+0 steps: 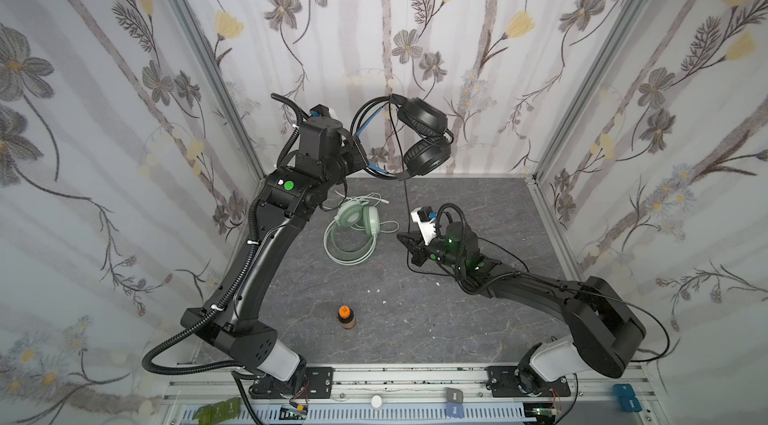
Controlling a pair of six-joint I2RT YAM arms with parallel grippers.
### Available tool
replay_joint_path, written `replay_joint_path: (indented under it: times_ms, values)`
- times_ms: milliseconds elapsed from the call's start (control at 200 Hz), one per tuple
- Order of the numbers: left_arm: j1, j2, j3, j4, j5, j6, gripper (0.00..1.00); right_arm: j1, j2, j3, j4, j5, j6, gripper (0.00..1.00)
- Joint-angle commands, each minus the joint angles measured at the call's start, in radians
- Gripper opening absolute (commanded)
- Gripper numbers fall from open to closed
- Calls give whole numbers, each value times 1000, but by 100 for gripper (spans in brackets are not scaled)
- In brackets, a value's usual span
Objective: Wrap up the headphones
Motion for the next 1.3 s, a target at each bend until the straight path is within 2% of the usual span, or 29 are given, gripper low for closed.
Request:
replay_joint_path:
  times_ms: [0, 130, 240, 365, 570, 794, 999, 1159, 1299]
  values:
    - [14, 14, -22, 91, -164, -43, 0, 41, -64, 32, -215, 116, -123, 0]
    - [24, 45, -52, 92, -249, -52, 0, 123, -115, 93, -374, 171, -203, 0]
    - [31, 66, -78, 118, -267, -89, 0, 178, -140, 143, -469, 203, -240, 0]
    - [30, 93, -90, 125, -294, -68, 0, 216, -166, 200, -549, 236, -265, 0]
    - [12, 100, -148, 132, -376, 102, 0, 222, -191, 334, -669, 286, -382, 0]
    - [-73, 76, -220, 118, -448, 345, 0, 214, -106, 557, -869, 355, -578, 0]
    - [-121, 3, -335, 43, -364, 464, 0, 201, -38, 692, -948, 347, -665, 0]
    - [-129, -85, -452, 40, -200, 500, 0, 183, 15, 743, -964, 367, -682, 0]
    - [-130, -142, -501, 7, -116, 536, 0, 160, 23, 754, -975, 365, -677, 0]
